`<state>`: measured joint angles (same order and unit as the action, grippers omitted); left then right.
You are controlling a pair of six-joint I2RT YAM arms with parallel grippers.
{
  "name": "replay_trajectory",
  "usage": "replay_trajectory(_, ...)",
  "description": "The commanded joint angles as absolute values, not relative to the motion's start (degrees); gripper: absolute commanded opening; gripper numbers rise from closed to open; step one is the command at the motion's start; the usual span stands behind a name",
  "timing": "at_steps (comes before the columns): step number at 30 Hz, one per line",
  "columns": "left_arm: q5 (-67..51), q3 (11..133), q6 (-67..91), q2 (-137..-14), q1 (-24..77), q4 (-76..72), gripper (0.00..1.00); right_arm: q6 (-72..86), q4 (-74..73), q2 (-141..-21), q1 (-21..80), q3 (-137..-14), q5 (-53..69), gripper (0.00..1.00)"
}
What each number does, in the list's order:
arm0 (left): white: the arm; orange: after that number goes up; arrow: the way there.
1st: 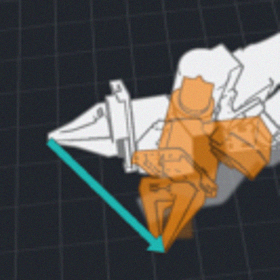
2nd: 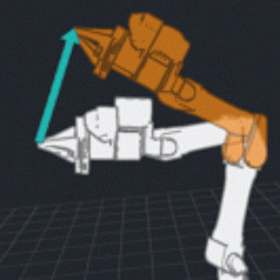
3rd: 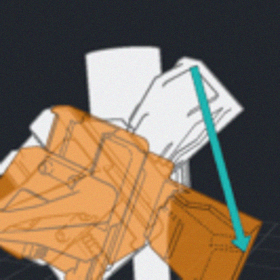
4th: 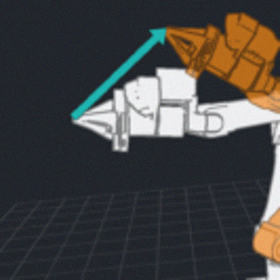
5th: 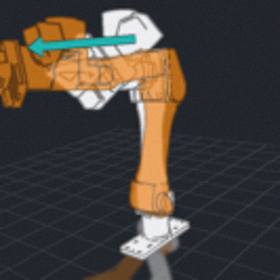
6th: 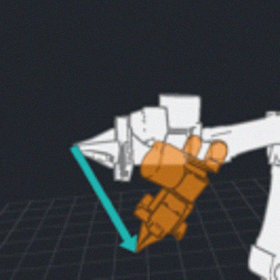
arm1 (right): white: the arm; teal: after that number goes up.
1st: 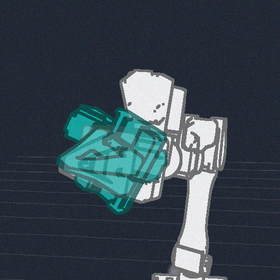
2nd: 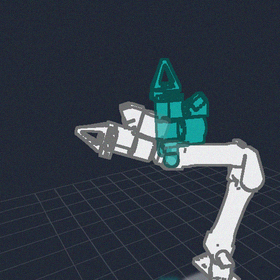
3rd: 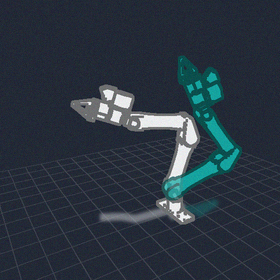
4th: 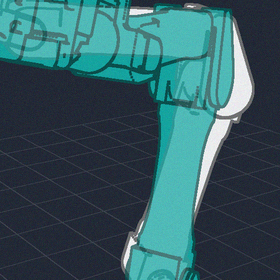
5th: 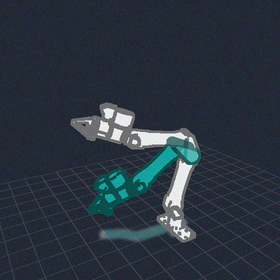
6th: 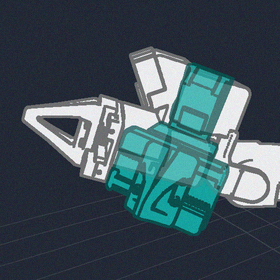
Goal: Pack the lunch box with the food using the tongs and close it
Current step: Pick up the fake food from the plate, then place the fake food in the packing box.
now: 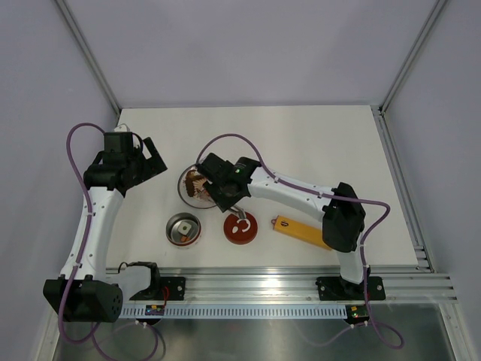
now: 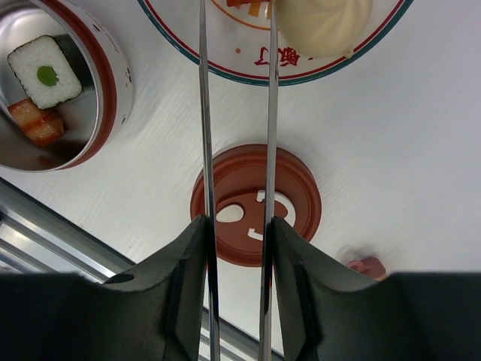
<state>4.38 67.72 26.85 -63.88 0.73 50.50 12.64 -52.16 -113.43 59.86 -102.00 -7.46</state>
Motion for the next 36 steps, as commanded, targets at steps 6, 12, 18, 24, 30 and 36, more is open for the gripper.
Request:
replay_trajectory(6,4.7,69.0,25.9,-63.6,0.4,48.6,0.99,13.6,-52.4,-106.8,59.7,-104.9,-10.0,0.22)
replay_trajectory(12,4.8,70.4,25.7,-64.2,0.4,48.9,0.99,14.5,-52.4,-104.3,60.1,-104.5,-8.4,0.21)
replay_trajectory(18,4.7,71.8,26.0,-64.2,0.4,49.4,0.99,13.9,-54.0,-102.4,64.2,-105.5,-7.4,0.22)
replay_trajectory(24,3.6,71.9,26.8,-63.7,0.4,49.4,0.99,14.5,-55.4,-102.0,67.5,-105.2,-6.2,0.22)
replay_trajectory(30,3.8,72.2,26.5,-63.0,0.4,50.2,0.99,14.5,-55.0,-102.7,70.5,-104.2,-3.3,0.22)
replay_trajectory(36,3.3,72.6,26.5,-62.0,0.4,50.8,0.99,14.2,-55.0,-104.7,71.7,-104.4,-2.6,0.22)
